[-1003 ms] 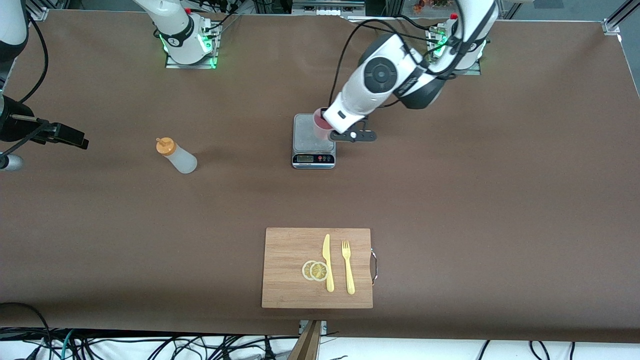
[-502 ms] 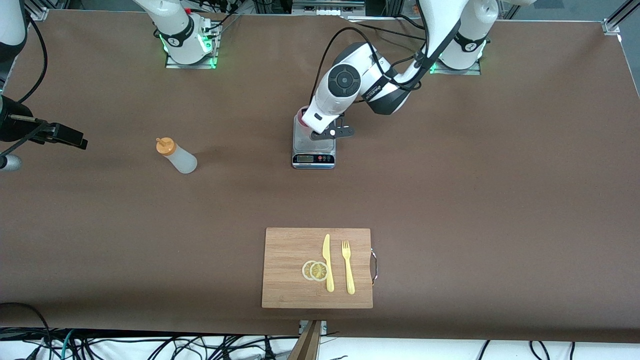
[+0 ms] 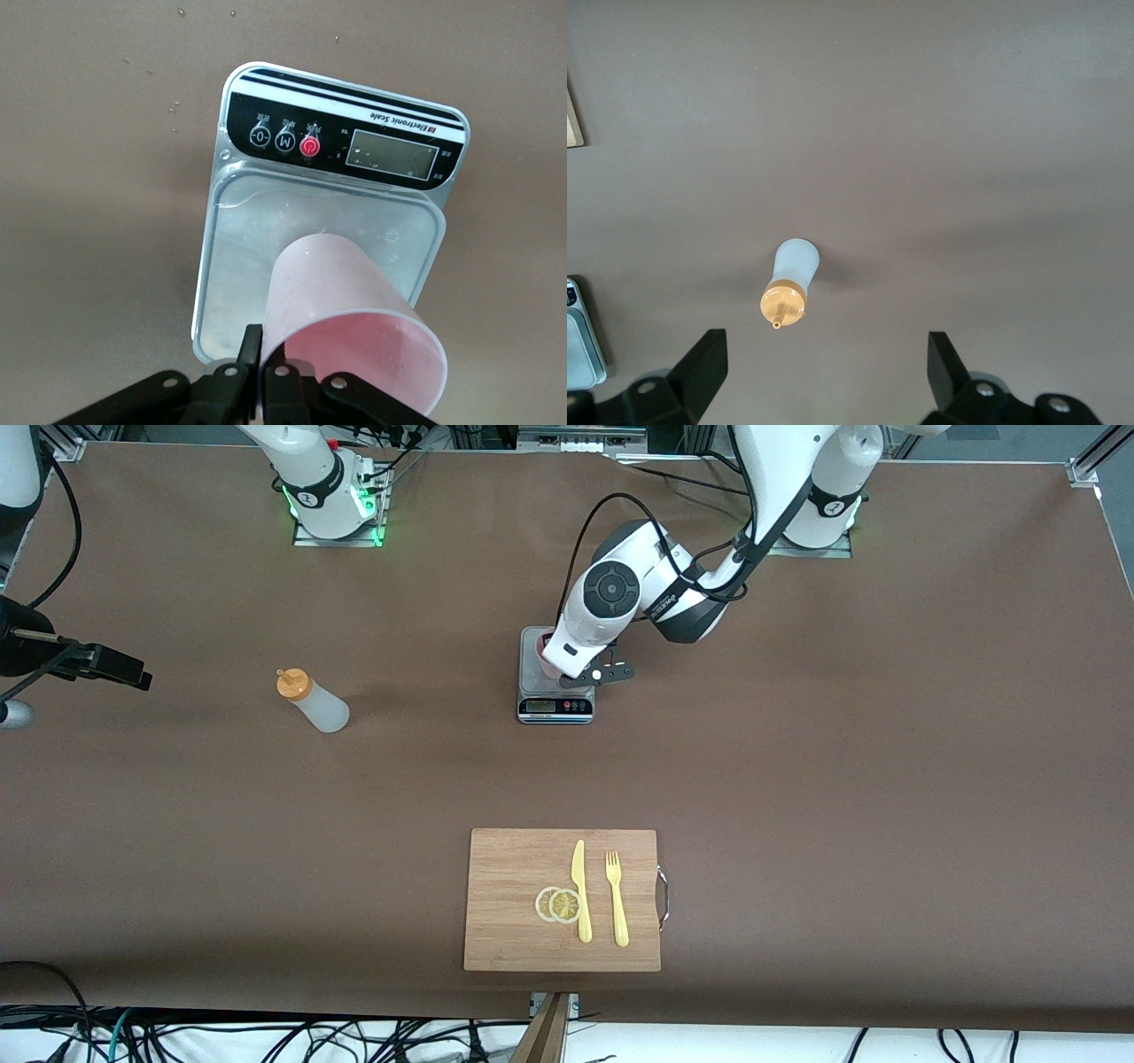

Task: Add sauce to pink cup with both arms
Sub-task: 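Carry the pink cup with the left gripper onto the scale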

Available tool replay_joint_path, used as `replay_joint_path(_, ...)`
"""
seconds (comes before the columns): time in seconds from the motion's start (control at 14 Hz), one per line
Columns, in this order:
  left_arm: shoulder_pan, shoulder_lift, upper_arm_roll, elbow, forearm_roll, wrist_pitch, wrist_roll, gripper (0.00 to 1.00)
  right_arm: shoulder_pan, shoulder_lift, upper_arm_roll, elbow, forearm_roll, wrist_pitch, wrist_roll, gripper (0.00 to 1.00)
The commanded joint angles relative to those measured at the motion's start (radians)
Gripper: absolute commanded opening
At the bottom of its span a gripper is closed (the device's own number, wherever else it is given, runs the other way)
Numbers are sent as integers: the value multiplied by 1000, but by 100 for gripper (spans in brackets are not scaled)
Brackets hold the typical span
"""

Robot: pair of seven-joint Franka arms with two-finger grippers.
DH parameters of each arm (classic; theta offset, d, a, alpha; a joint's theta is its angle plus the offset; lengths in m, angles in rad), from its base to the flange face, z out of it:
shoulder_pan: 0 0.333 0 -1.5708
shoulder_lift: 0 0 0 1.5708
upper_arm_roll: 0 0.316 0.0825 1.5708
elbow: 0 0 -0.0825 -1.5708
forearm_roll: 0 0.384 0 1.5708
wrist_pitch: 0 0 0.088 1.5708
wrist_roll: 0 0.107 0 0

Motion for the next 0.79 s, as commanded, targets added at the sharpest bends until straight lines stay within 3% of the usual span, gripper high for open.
replay_joint_path(0.0,-22,19,13,34,24,-14,-27,0,-6,9,2,24,9,-15,2,100)
replay_joint_path(0.07,-22,19,14,34,24,-14,-27,0,-9,9,2,24,9,-14,1,100)
replay_joint_path(0.14,-22,19,16,34,24,-13,-26,8,-9,9,2,24,10,-11,1,100)
replay_joint_path(0.21,-22,19,19,34,24,-13,-26,26,-11,9,2,24,9,-11,1,100)
replay_joint_path(0.29,-22,16,19,33,26,-13,-20,84,-11,9,2,24,6,-11,1,100)
replay_joint_path(0.36,-20,11,22,33,29,-13,-17,100,-11,9,2,24,7,-11,2,100)
replay_joint_path(0.72,-11,-61,19,31,37,-60,-17,100,-11,9,2,24,4,-14,2,100)
